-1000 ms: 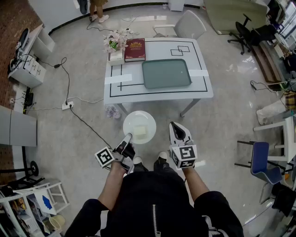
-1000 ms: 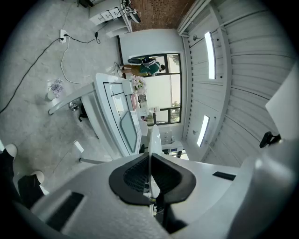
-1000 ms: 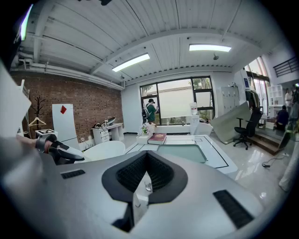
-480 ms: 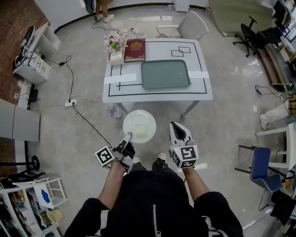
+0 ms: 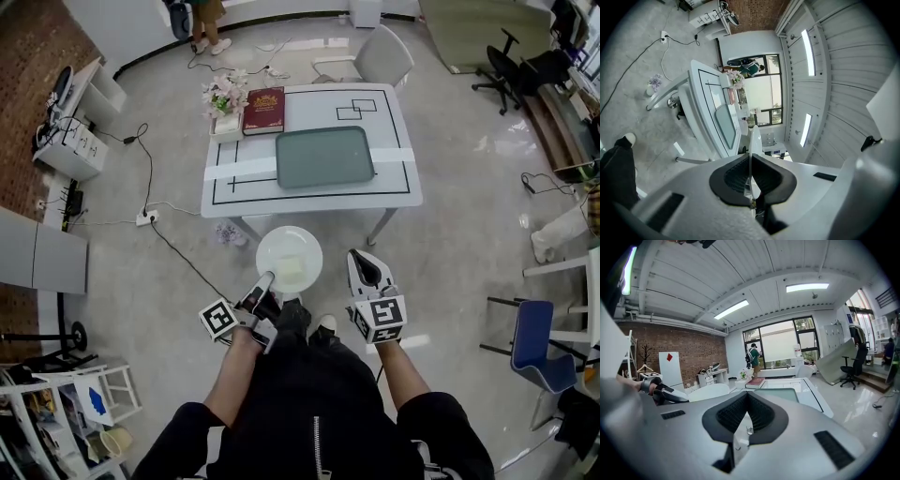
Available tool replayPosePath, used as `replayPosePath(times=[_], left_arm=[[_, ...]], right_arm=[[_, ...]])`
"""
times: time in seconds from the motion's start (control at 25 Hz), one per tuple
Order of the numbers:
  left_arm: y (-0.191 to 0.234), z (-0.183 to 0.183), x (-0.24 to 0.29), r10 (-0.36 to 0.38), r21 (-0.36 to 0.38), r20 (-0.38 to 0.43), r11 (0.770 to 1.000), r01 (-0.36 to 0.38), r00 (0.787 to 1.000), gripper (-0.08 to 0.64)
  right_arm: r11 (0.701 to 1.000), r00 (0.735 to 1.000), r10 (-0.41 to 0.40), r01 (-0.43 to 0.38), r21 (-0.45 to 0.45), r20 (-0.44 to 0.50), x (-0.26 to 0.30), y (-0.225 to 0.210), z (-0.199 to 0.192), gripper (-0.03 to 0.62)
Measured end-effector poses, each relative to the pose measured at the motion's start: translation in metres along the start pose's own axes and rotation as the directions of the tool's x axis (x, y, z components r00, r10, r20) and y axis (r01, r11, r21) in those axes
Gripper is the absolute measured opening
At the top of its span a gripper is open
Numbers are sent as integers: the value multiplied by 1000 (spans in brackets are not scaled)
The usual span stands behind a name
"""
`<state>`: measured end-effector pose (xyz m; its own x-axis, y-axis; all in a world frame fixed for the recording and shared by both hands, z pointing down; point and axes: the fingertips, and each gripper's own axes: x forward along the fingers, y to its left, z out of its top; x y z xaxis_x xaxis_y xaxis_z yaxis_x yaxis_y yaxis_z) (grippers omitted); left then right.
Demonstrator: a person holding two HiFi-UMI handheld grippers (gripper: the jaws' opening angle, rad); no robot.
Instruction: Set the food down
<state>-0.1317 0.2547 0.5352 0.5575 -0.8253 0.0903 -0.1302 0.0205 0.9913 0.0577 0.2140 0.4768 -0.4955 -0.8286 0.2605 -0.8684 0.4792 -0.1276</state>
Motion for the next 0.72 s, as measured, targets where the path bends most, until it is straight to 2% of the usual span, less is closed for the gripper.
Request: replayPosePath(times=[0.16,0.4,0.72], left_arm=[[2,0,21,1,-9,-13,1000,-1,1000,12],[10,20,64,-6,-19,-23,1000,6,1000,12],[15,71,133,-14,-37,-40,999,12,999,12]], right_arm=[[1000,1000,-20,20,10,-15,4,-18,-1,8],[999,999,-47,47,-5,-27,28,-44,7,8],[999,997,-51,51,-8,-54,104,-75,27,8]])
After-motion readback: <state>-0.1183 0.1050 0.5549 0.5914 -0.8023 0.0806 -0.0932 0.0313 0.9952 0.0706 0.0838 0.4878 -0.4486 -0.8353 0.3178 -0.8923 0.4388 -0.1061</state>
